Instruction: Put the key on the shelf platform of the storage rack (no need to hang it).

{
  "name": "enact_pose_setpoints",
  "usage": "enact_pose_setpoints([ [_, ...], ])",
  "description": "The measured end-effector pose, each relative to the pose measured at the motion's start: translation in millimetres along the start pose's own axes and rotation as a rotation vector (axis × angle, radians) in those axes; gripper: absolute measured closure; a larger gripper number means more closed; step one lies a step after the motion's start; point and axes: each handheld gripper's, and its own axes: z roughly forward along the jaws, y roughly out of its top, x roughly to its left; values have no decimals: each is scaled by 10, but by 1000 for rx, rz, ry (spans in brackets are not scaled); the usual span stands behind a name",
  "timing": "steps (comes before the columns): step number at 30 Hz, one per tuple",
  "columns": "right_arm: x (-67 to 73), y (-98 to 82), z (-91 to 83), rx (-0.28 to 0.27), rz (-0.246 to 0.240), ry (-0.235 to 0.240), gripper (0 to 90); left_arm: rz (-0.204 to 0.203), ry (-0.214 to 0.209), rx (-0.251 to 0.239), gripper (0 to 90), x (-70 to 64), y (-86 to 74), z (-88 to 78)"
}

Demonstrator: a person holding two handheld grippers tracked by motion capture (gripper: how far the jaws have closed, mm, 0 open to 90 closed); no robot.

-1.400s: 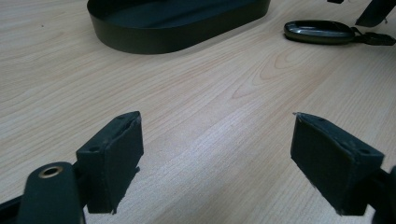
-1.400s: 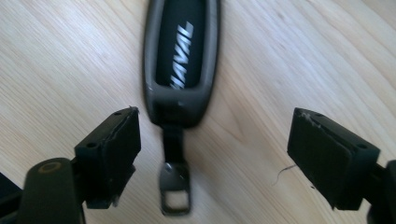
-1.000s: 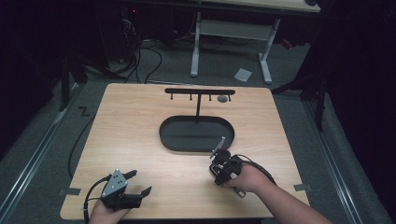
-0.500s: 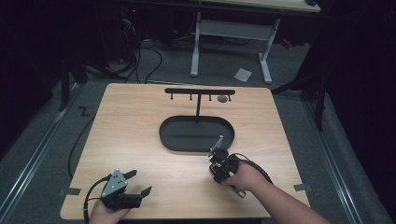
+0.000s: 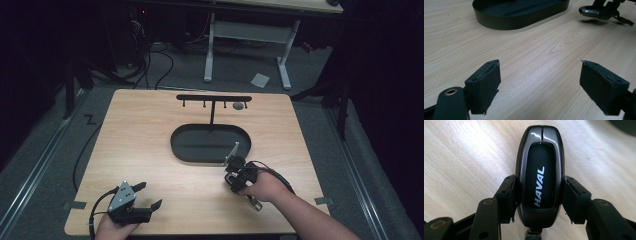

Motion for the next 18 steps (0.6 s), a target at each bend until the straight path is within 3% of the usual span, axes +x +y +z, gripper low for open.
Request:
enact_pose_setpoints([
  [7, -155, -4, -314, -38, 24, -35, 490, 1, 1, 5, 178, -1, -2, -4],
  [8, -192, 1, -353, -50, 3, -41, 490, 0, 2, 3, 178, -2, -2, -4],
  [9, -201, 1, -394, -52, 25, -42, 490, 1, 1, 4, 178, -1, -2, -4],
  [16, -333, 52, -615, -85, 43, -74, 490, 2, 1, 4, 178, -2, -3, -3],
  [18, -362, 68, -661, -82, 71, -76, 490, 0, 0, 6, 178, 1, -3, -8],
])
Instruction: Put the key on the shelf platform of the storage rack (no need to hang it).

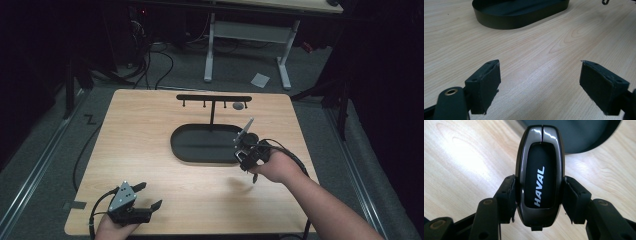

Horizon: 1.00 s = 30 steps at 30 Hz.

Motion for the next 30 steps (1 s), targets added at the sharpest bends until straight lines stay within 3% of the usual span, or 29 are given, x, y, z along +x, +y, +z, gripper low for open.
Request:
enact_pose_setpoints([
  [6, -99, 57, -65, -4, 21, -9, 489, -1, -1, -2, 178, 2, -1, -1],
  [14, -179, 177, -99, 4, 15, -14, 490, -3, 7, -5, 179, 8, -3, -14],
  [18, -232, 294, -119, 0, 16, -20, 490, -5, 6, -4, 179, 26, -5, -31],
  [22, -274, 453, -91, -6, -20, -49, 490, -12, 9, -11, 179, 26, -11, -37],
  [30, -266, 704, 2, -1, -22, -57, 490, -18, 11, -17, 179, 43, -18, -62],
])
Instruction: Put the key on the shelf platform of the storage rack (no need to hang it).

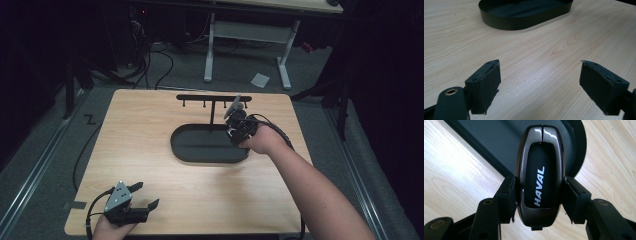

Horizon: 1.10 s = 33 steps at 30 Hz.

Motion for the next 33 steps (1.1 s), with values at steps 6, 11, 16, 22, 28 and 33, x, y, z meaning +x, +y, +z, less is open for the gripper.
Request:
enact_pose_setpoints([
  [6, 9, 143, 73, -6, -10, -3, 490, 7, 0, 3, 179, -11, -2, 2],
  [11, 10, 208, 145, -3, 1, -12, 490, 5, 1, 1, 179, -14, -3, 3],
  [16, -10, 236, 216, 13, -5, -19, 491, 2, 2, 0, 179, -13, -5, 1],
  [22, -2, 259, 320, 16, -10, -9, 490, 4, 3, 0, 179, -14, -5, -1],
  [28, 55, 302, 511, 20, -20, -6, 490, 4, 2, 1, 179, -16, -5, -1],
  [33, 104, 364, 606, 17, -15, 4, 490, 7, 1, 5, 179, -20, -5, 3],
])
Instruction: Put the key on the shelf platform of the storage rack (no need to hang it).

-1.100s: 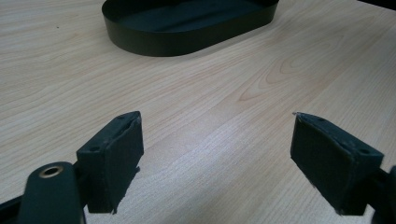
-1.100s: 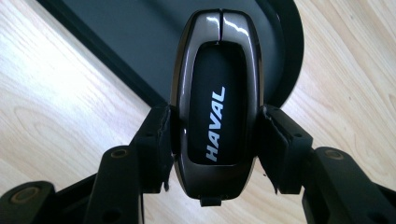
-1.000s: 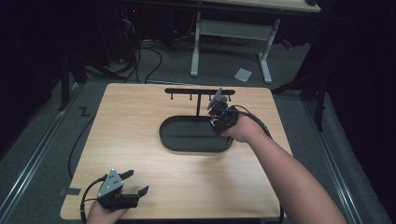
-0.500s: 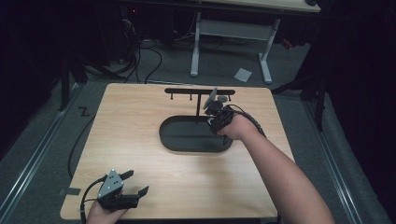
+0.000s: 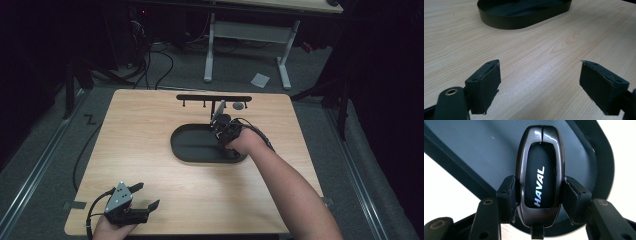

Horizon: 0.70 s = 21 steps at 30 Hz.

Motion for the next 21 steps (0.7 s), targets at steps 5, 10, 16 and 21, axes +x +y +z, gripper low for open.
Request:
enact_pose_setpoints([
  [5, 36, 77, 137, -7, -26, -5, 490, 0, -2, 1, 180, -1, -2, -1],
  [10, 68, 110, 227, -2, -29, -2, 490, 4, -6, 6, 180, -7, -2, 14],
  [16, 132, 149, 320, -2, -27, 12, 490, 3, -7, 8, 180, -8, -5, 15],
  [21, 175, 171, 352, -8, -28, 22, 489, 7, -10, 13, 180, -18, -6, 26],
])
